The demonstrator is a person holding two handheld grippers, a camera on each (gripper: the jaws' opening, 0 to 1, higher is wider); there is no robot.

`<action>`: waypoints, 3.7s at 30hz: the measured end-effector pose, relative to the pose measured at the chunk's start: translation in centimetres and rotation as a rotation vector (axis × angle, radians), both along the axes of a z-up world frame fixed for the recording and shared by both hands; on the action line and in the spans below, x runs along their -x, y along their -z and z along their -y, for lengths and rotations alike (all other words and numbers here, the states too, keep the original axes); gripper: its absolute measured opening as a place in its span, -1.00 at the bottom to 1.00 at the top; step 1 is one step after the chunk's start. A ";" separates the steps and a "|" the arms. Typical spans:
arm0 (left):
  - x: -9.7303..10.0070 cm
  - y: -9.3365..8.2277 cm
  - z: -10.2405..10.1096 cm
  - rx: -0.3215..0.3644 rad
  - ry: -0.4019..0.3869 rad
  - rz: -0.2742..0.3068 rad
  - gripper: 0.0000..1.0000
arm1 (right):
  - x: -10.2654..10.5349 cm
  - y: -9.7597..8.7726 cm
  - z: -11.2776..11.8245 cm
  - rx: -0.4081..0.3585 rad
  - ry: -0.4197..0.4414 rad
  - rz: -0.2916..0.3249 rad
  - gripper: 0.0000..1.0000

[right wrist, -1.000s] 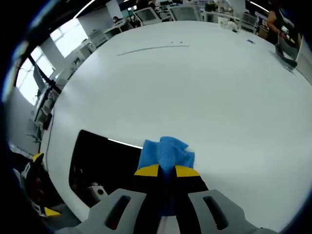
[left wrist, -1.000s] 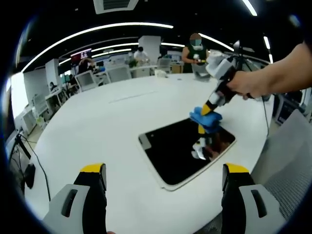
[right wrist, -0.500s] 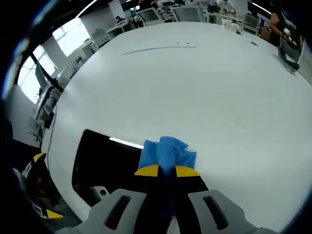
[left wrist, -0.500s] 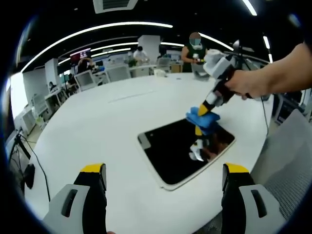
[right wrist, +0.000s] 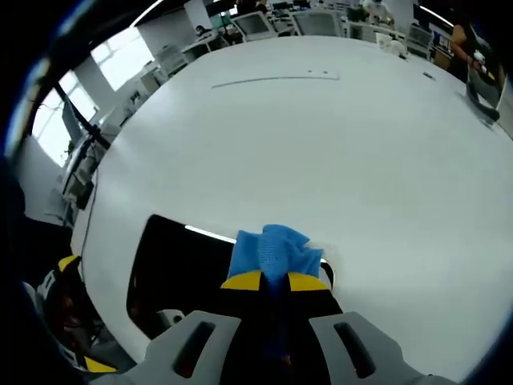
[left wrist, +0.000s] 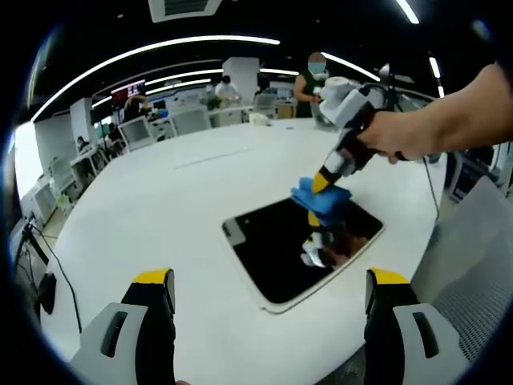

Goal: Wipe the mirror surface with the cleaning cloth until all visible marks leave the cleaned area.

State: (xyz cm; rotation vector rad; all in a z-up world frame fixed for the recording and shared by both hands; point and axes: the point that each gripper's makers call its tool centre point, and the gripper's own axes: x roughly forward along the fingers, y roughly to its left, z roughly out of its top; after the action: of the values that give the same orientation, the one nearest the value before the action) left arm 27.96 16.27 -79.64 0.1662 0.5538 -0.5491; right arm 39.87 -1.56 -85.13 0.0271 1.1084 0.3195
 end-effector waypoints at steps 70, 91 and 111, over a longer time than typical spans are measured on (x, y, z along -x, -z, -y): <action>-0.2 0.1 -0.1 0.000 0.000 -0.001 0.99 | -1.2 -0.4 -15.1 -0.058 -0.212 0.011 -0.91; 0.0 0.0 0.0 -0.005 0.001 0.002 0.99 | 0.9 -0.1 -15.1 -0.085 -0.224 0.000 -0.91; 0.2 0.1 0.2 -0.016 0.016 0.000 0.99 | 3.9 -0.1 -15.6 -0.098 -0.268 -0.016 -0.91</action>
State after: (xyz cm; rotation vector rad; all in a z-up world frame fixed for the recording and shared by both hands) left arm 27.79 16.07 -79.76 0.1861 0.5574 -0.5608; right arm 36.01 14.02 -85.01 -0.0324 1.1125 0.6139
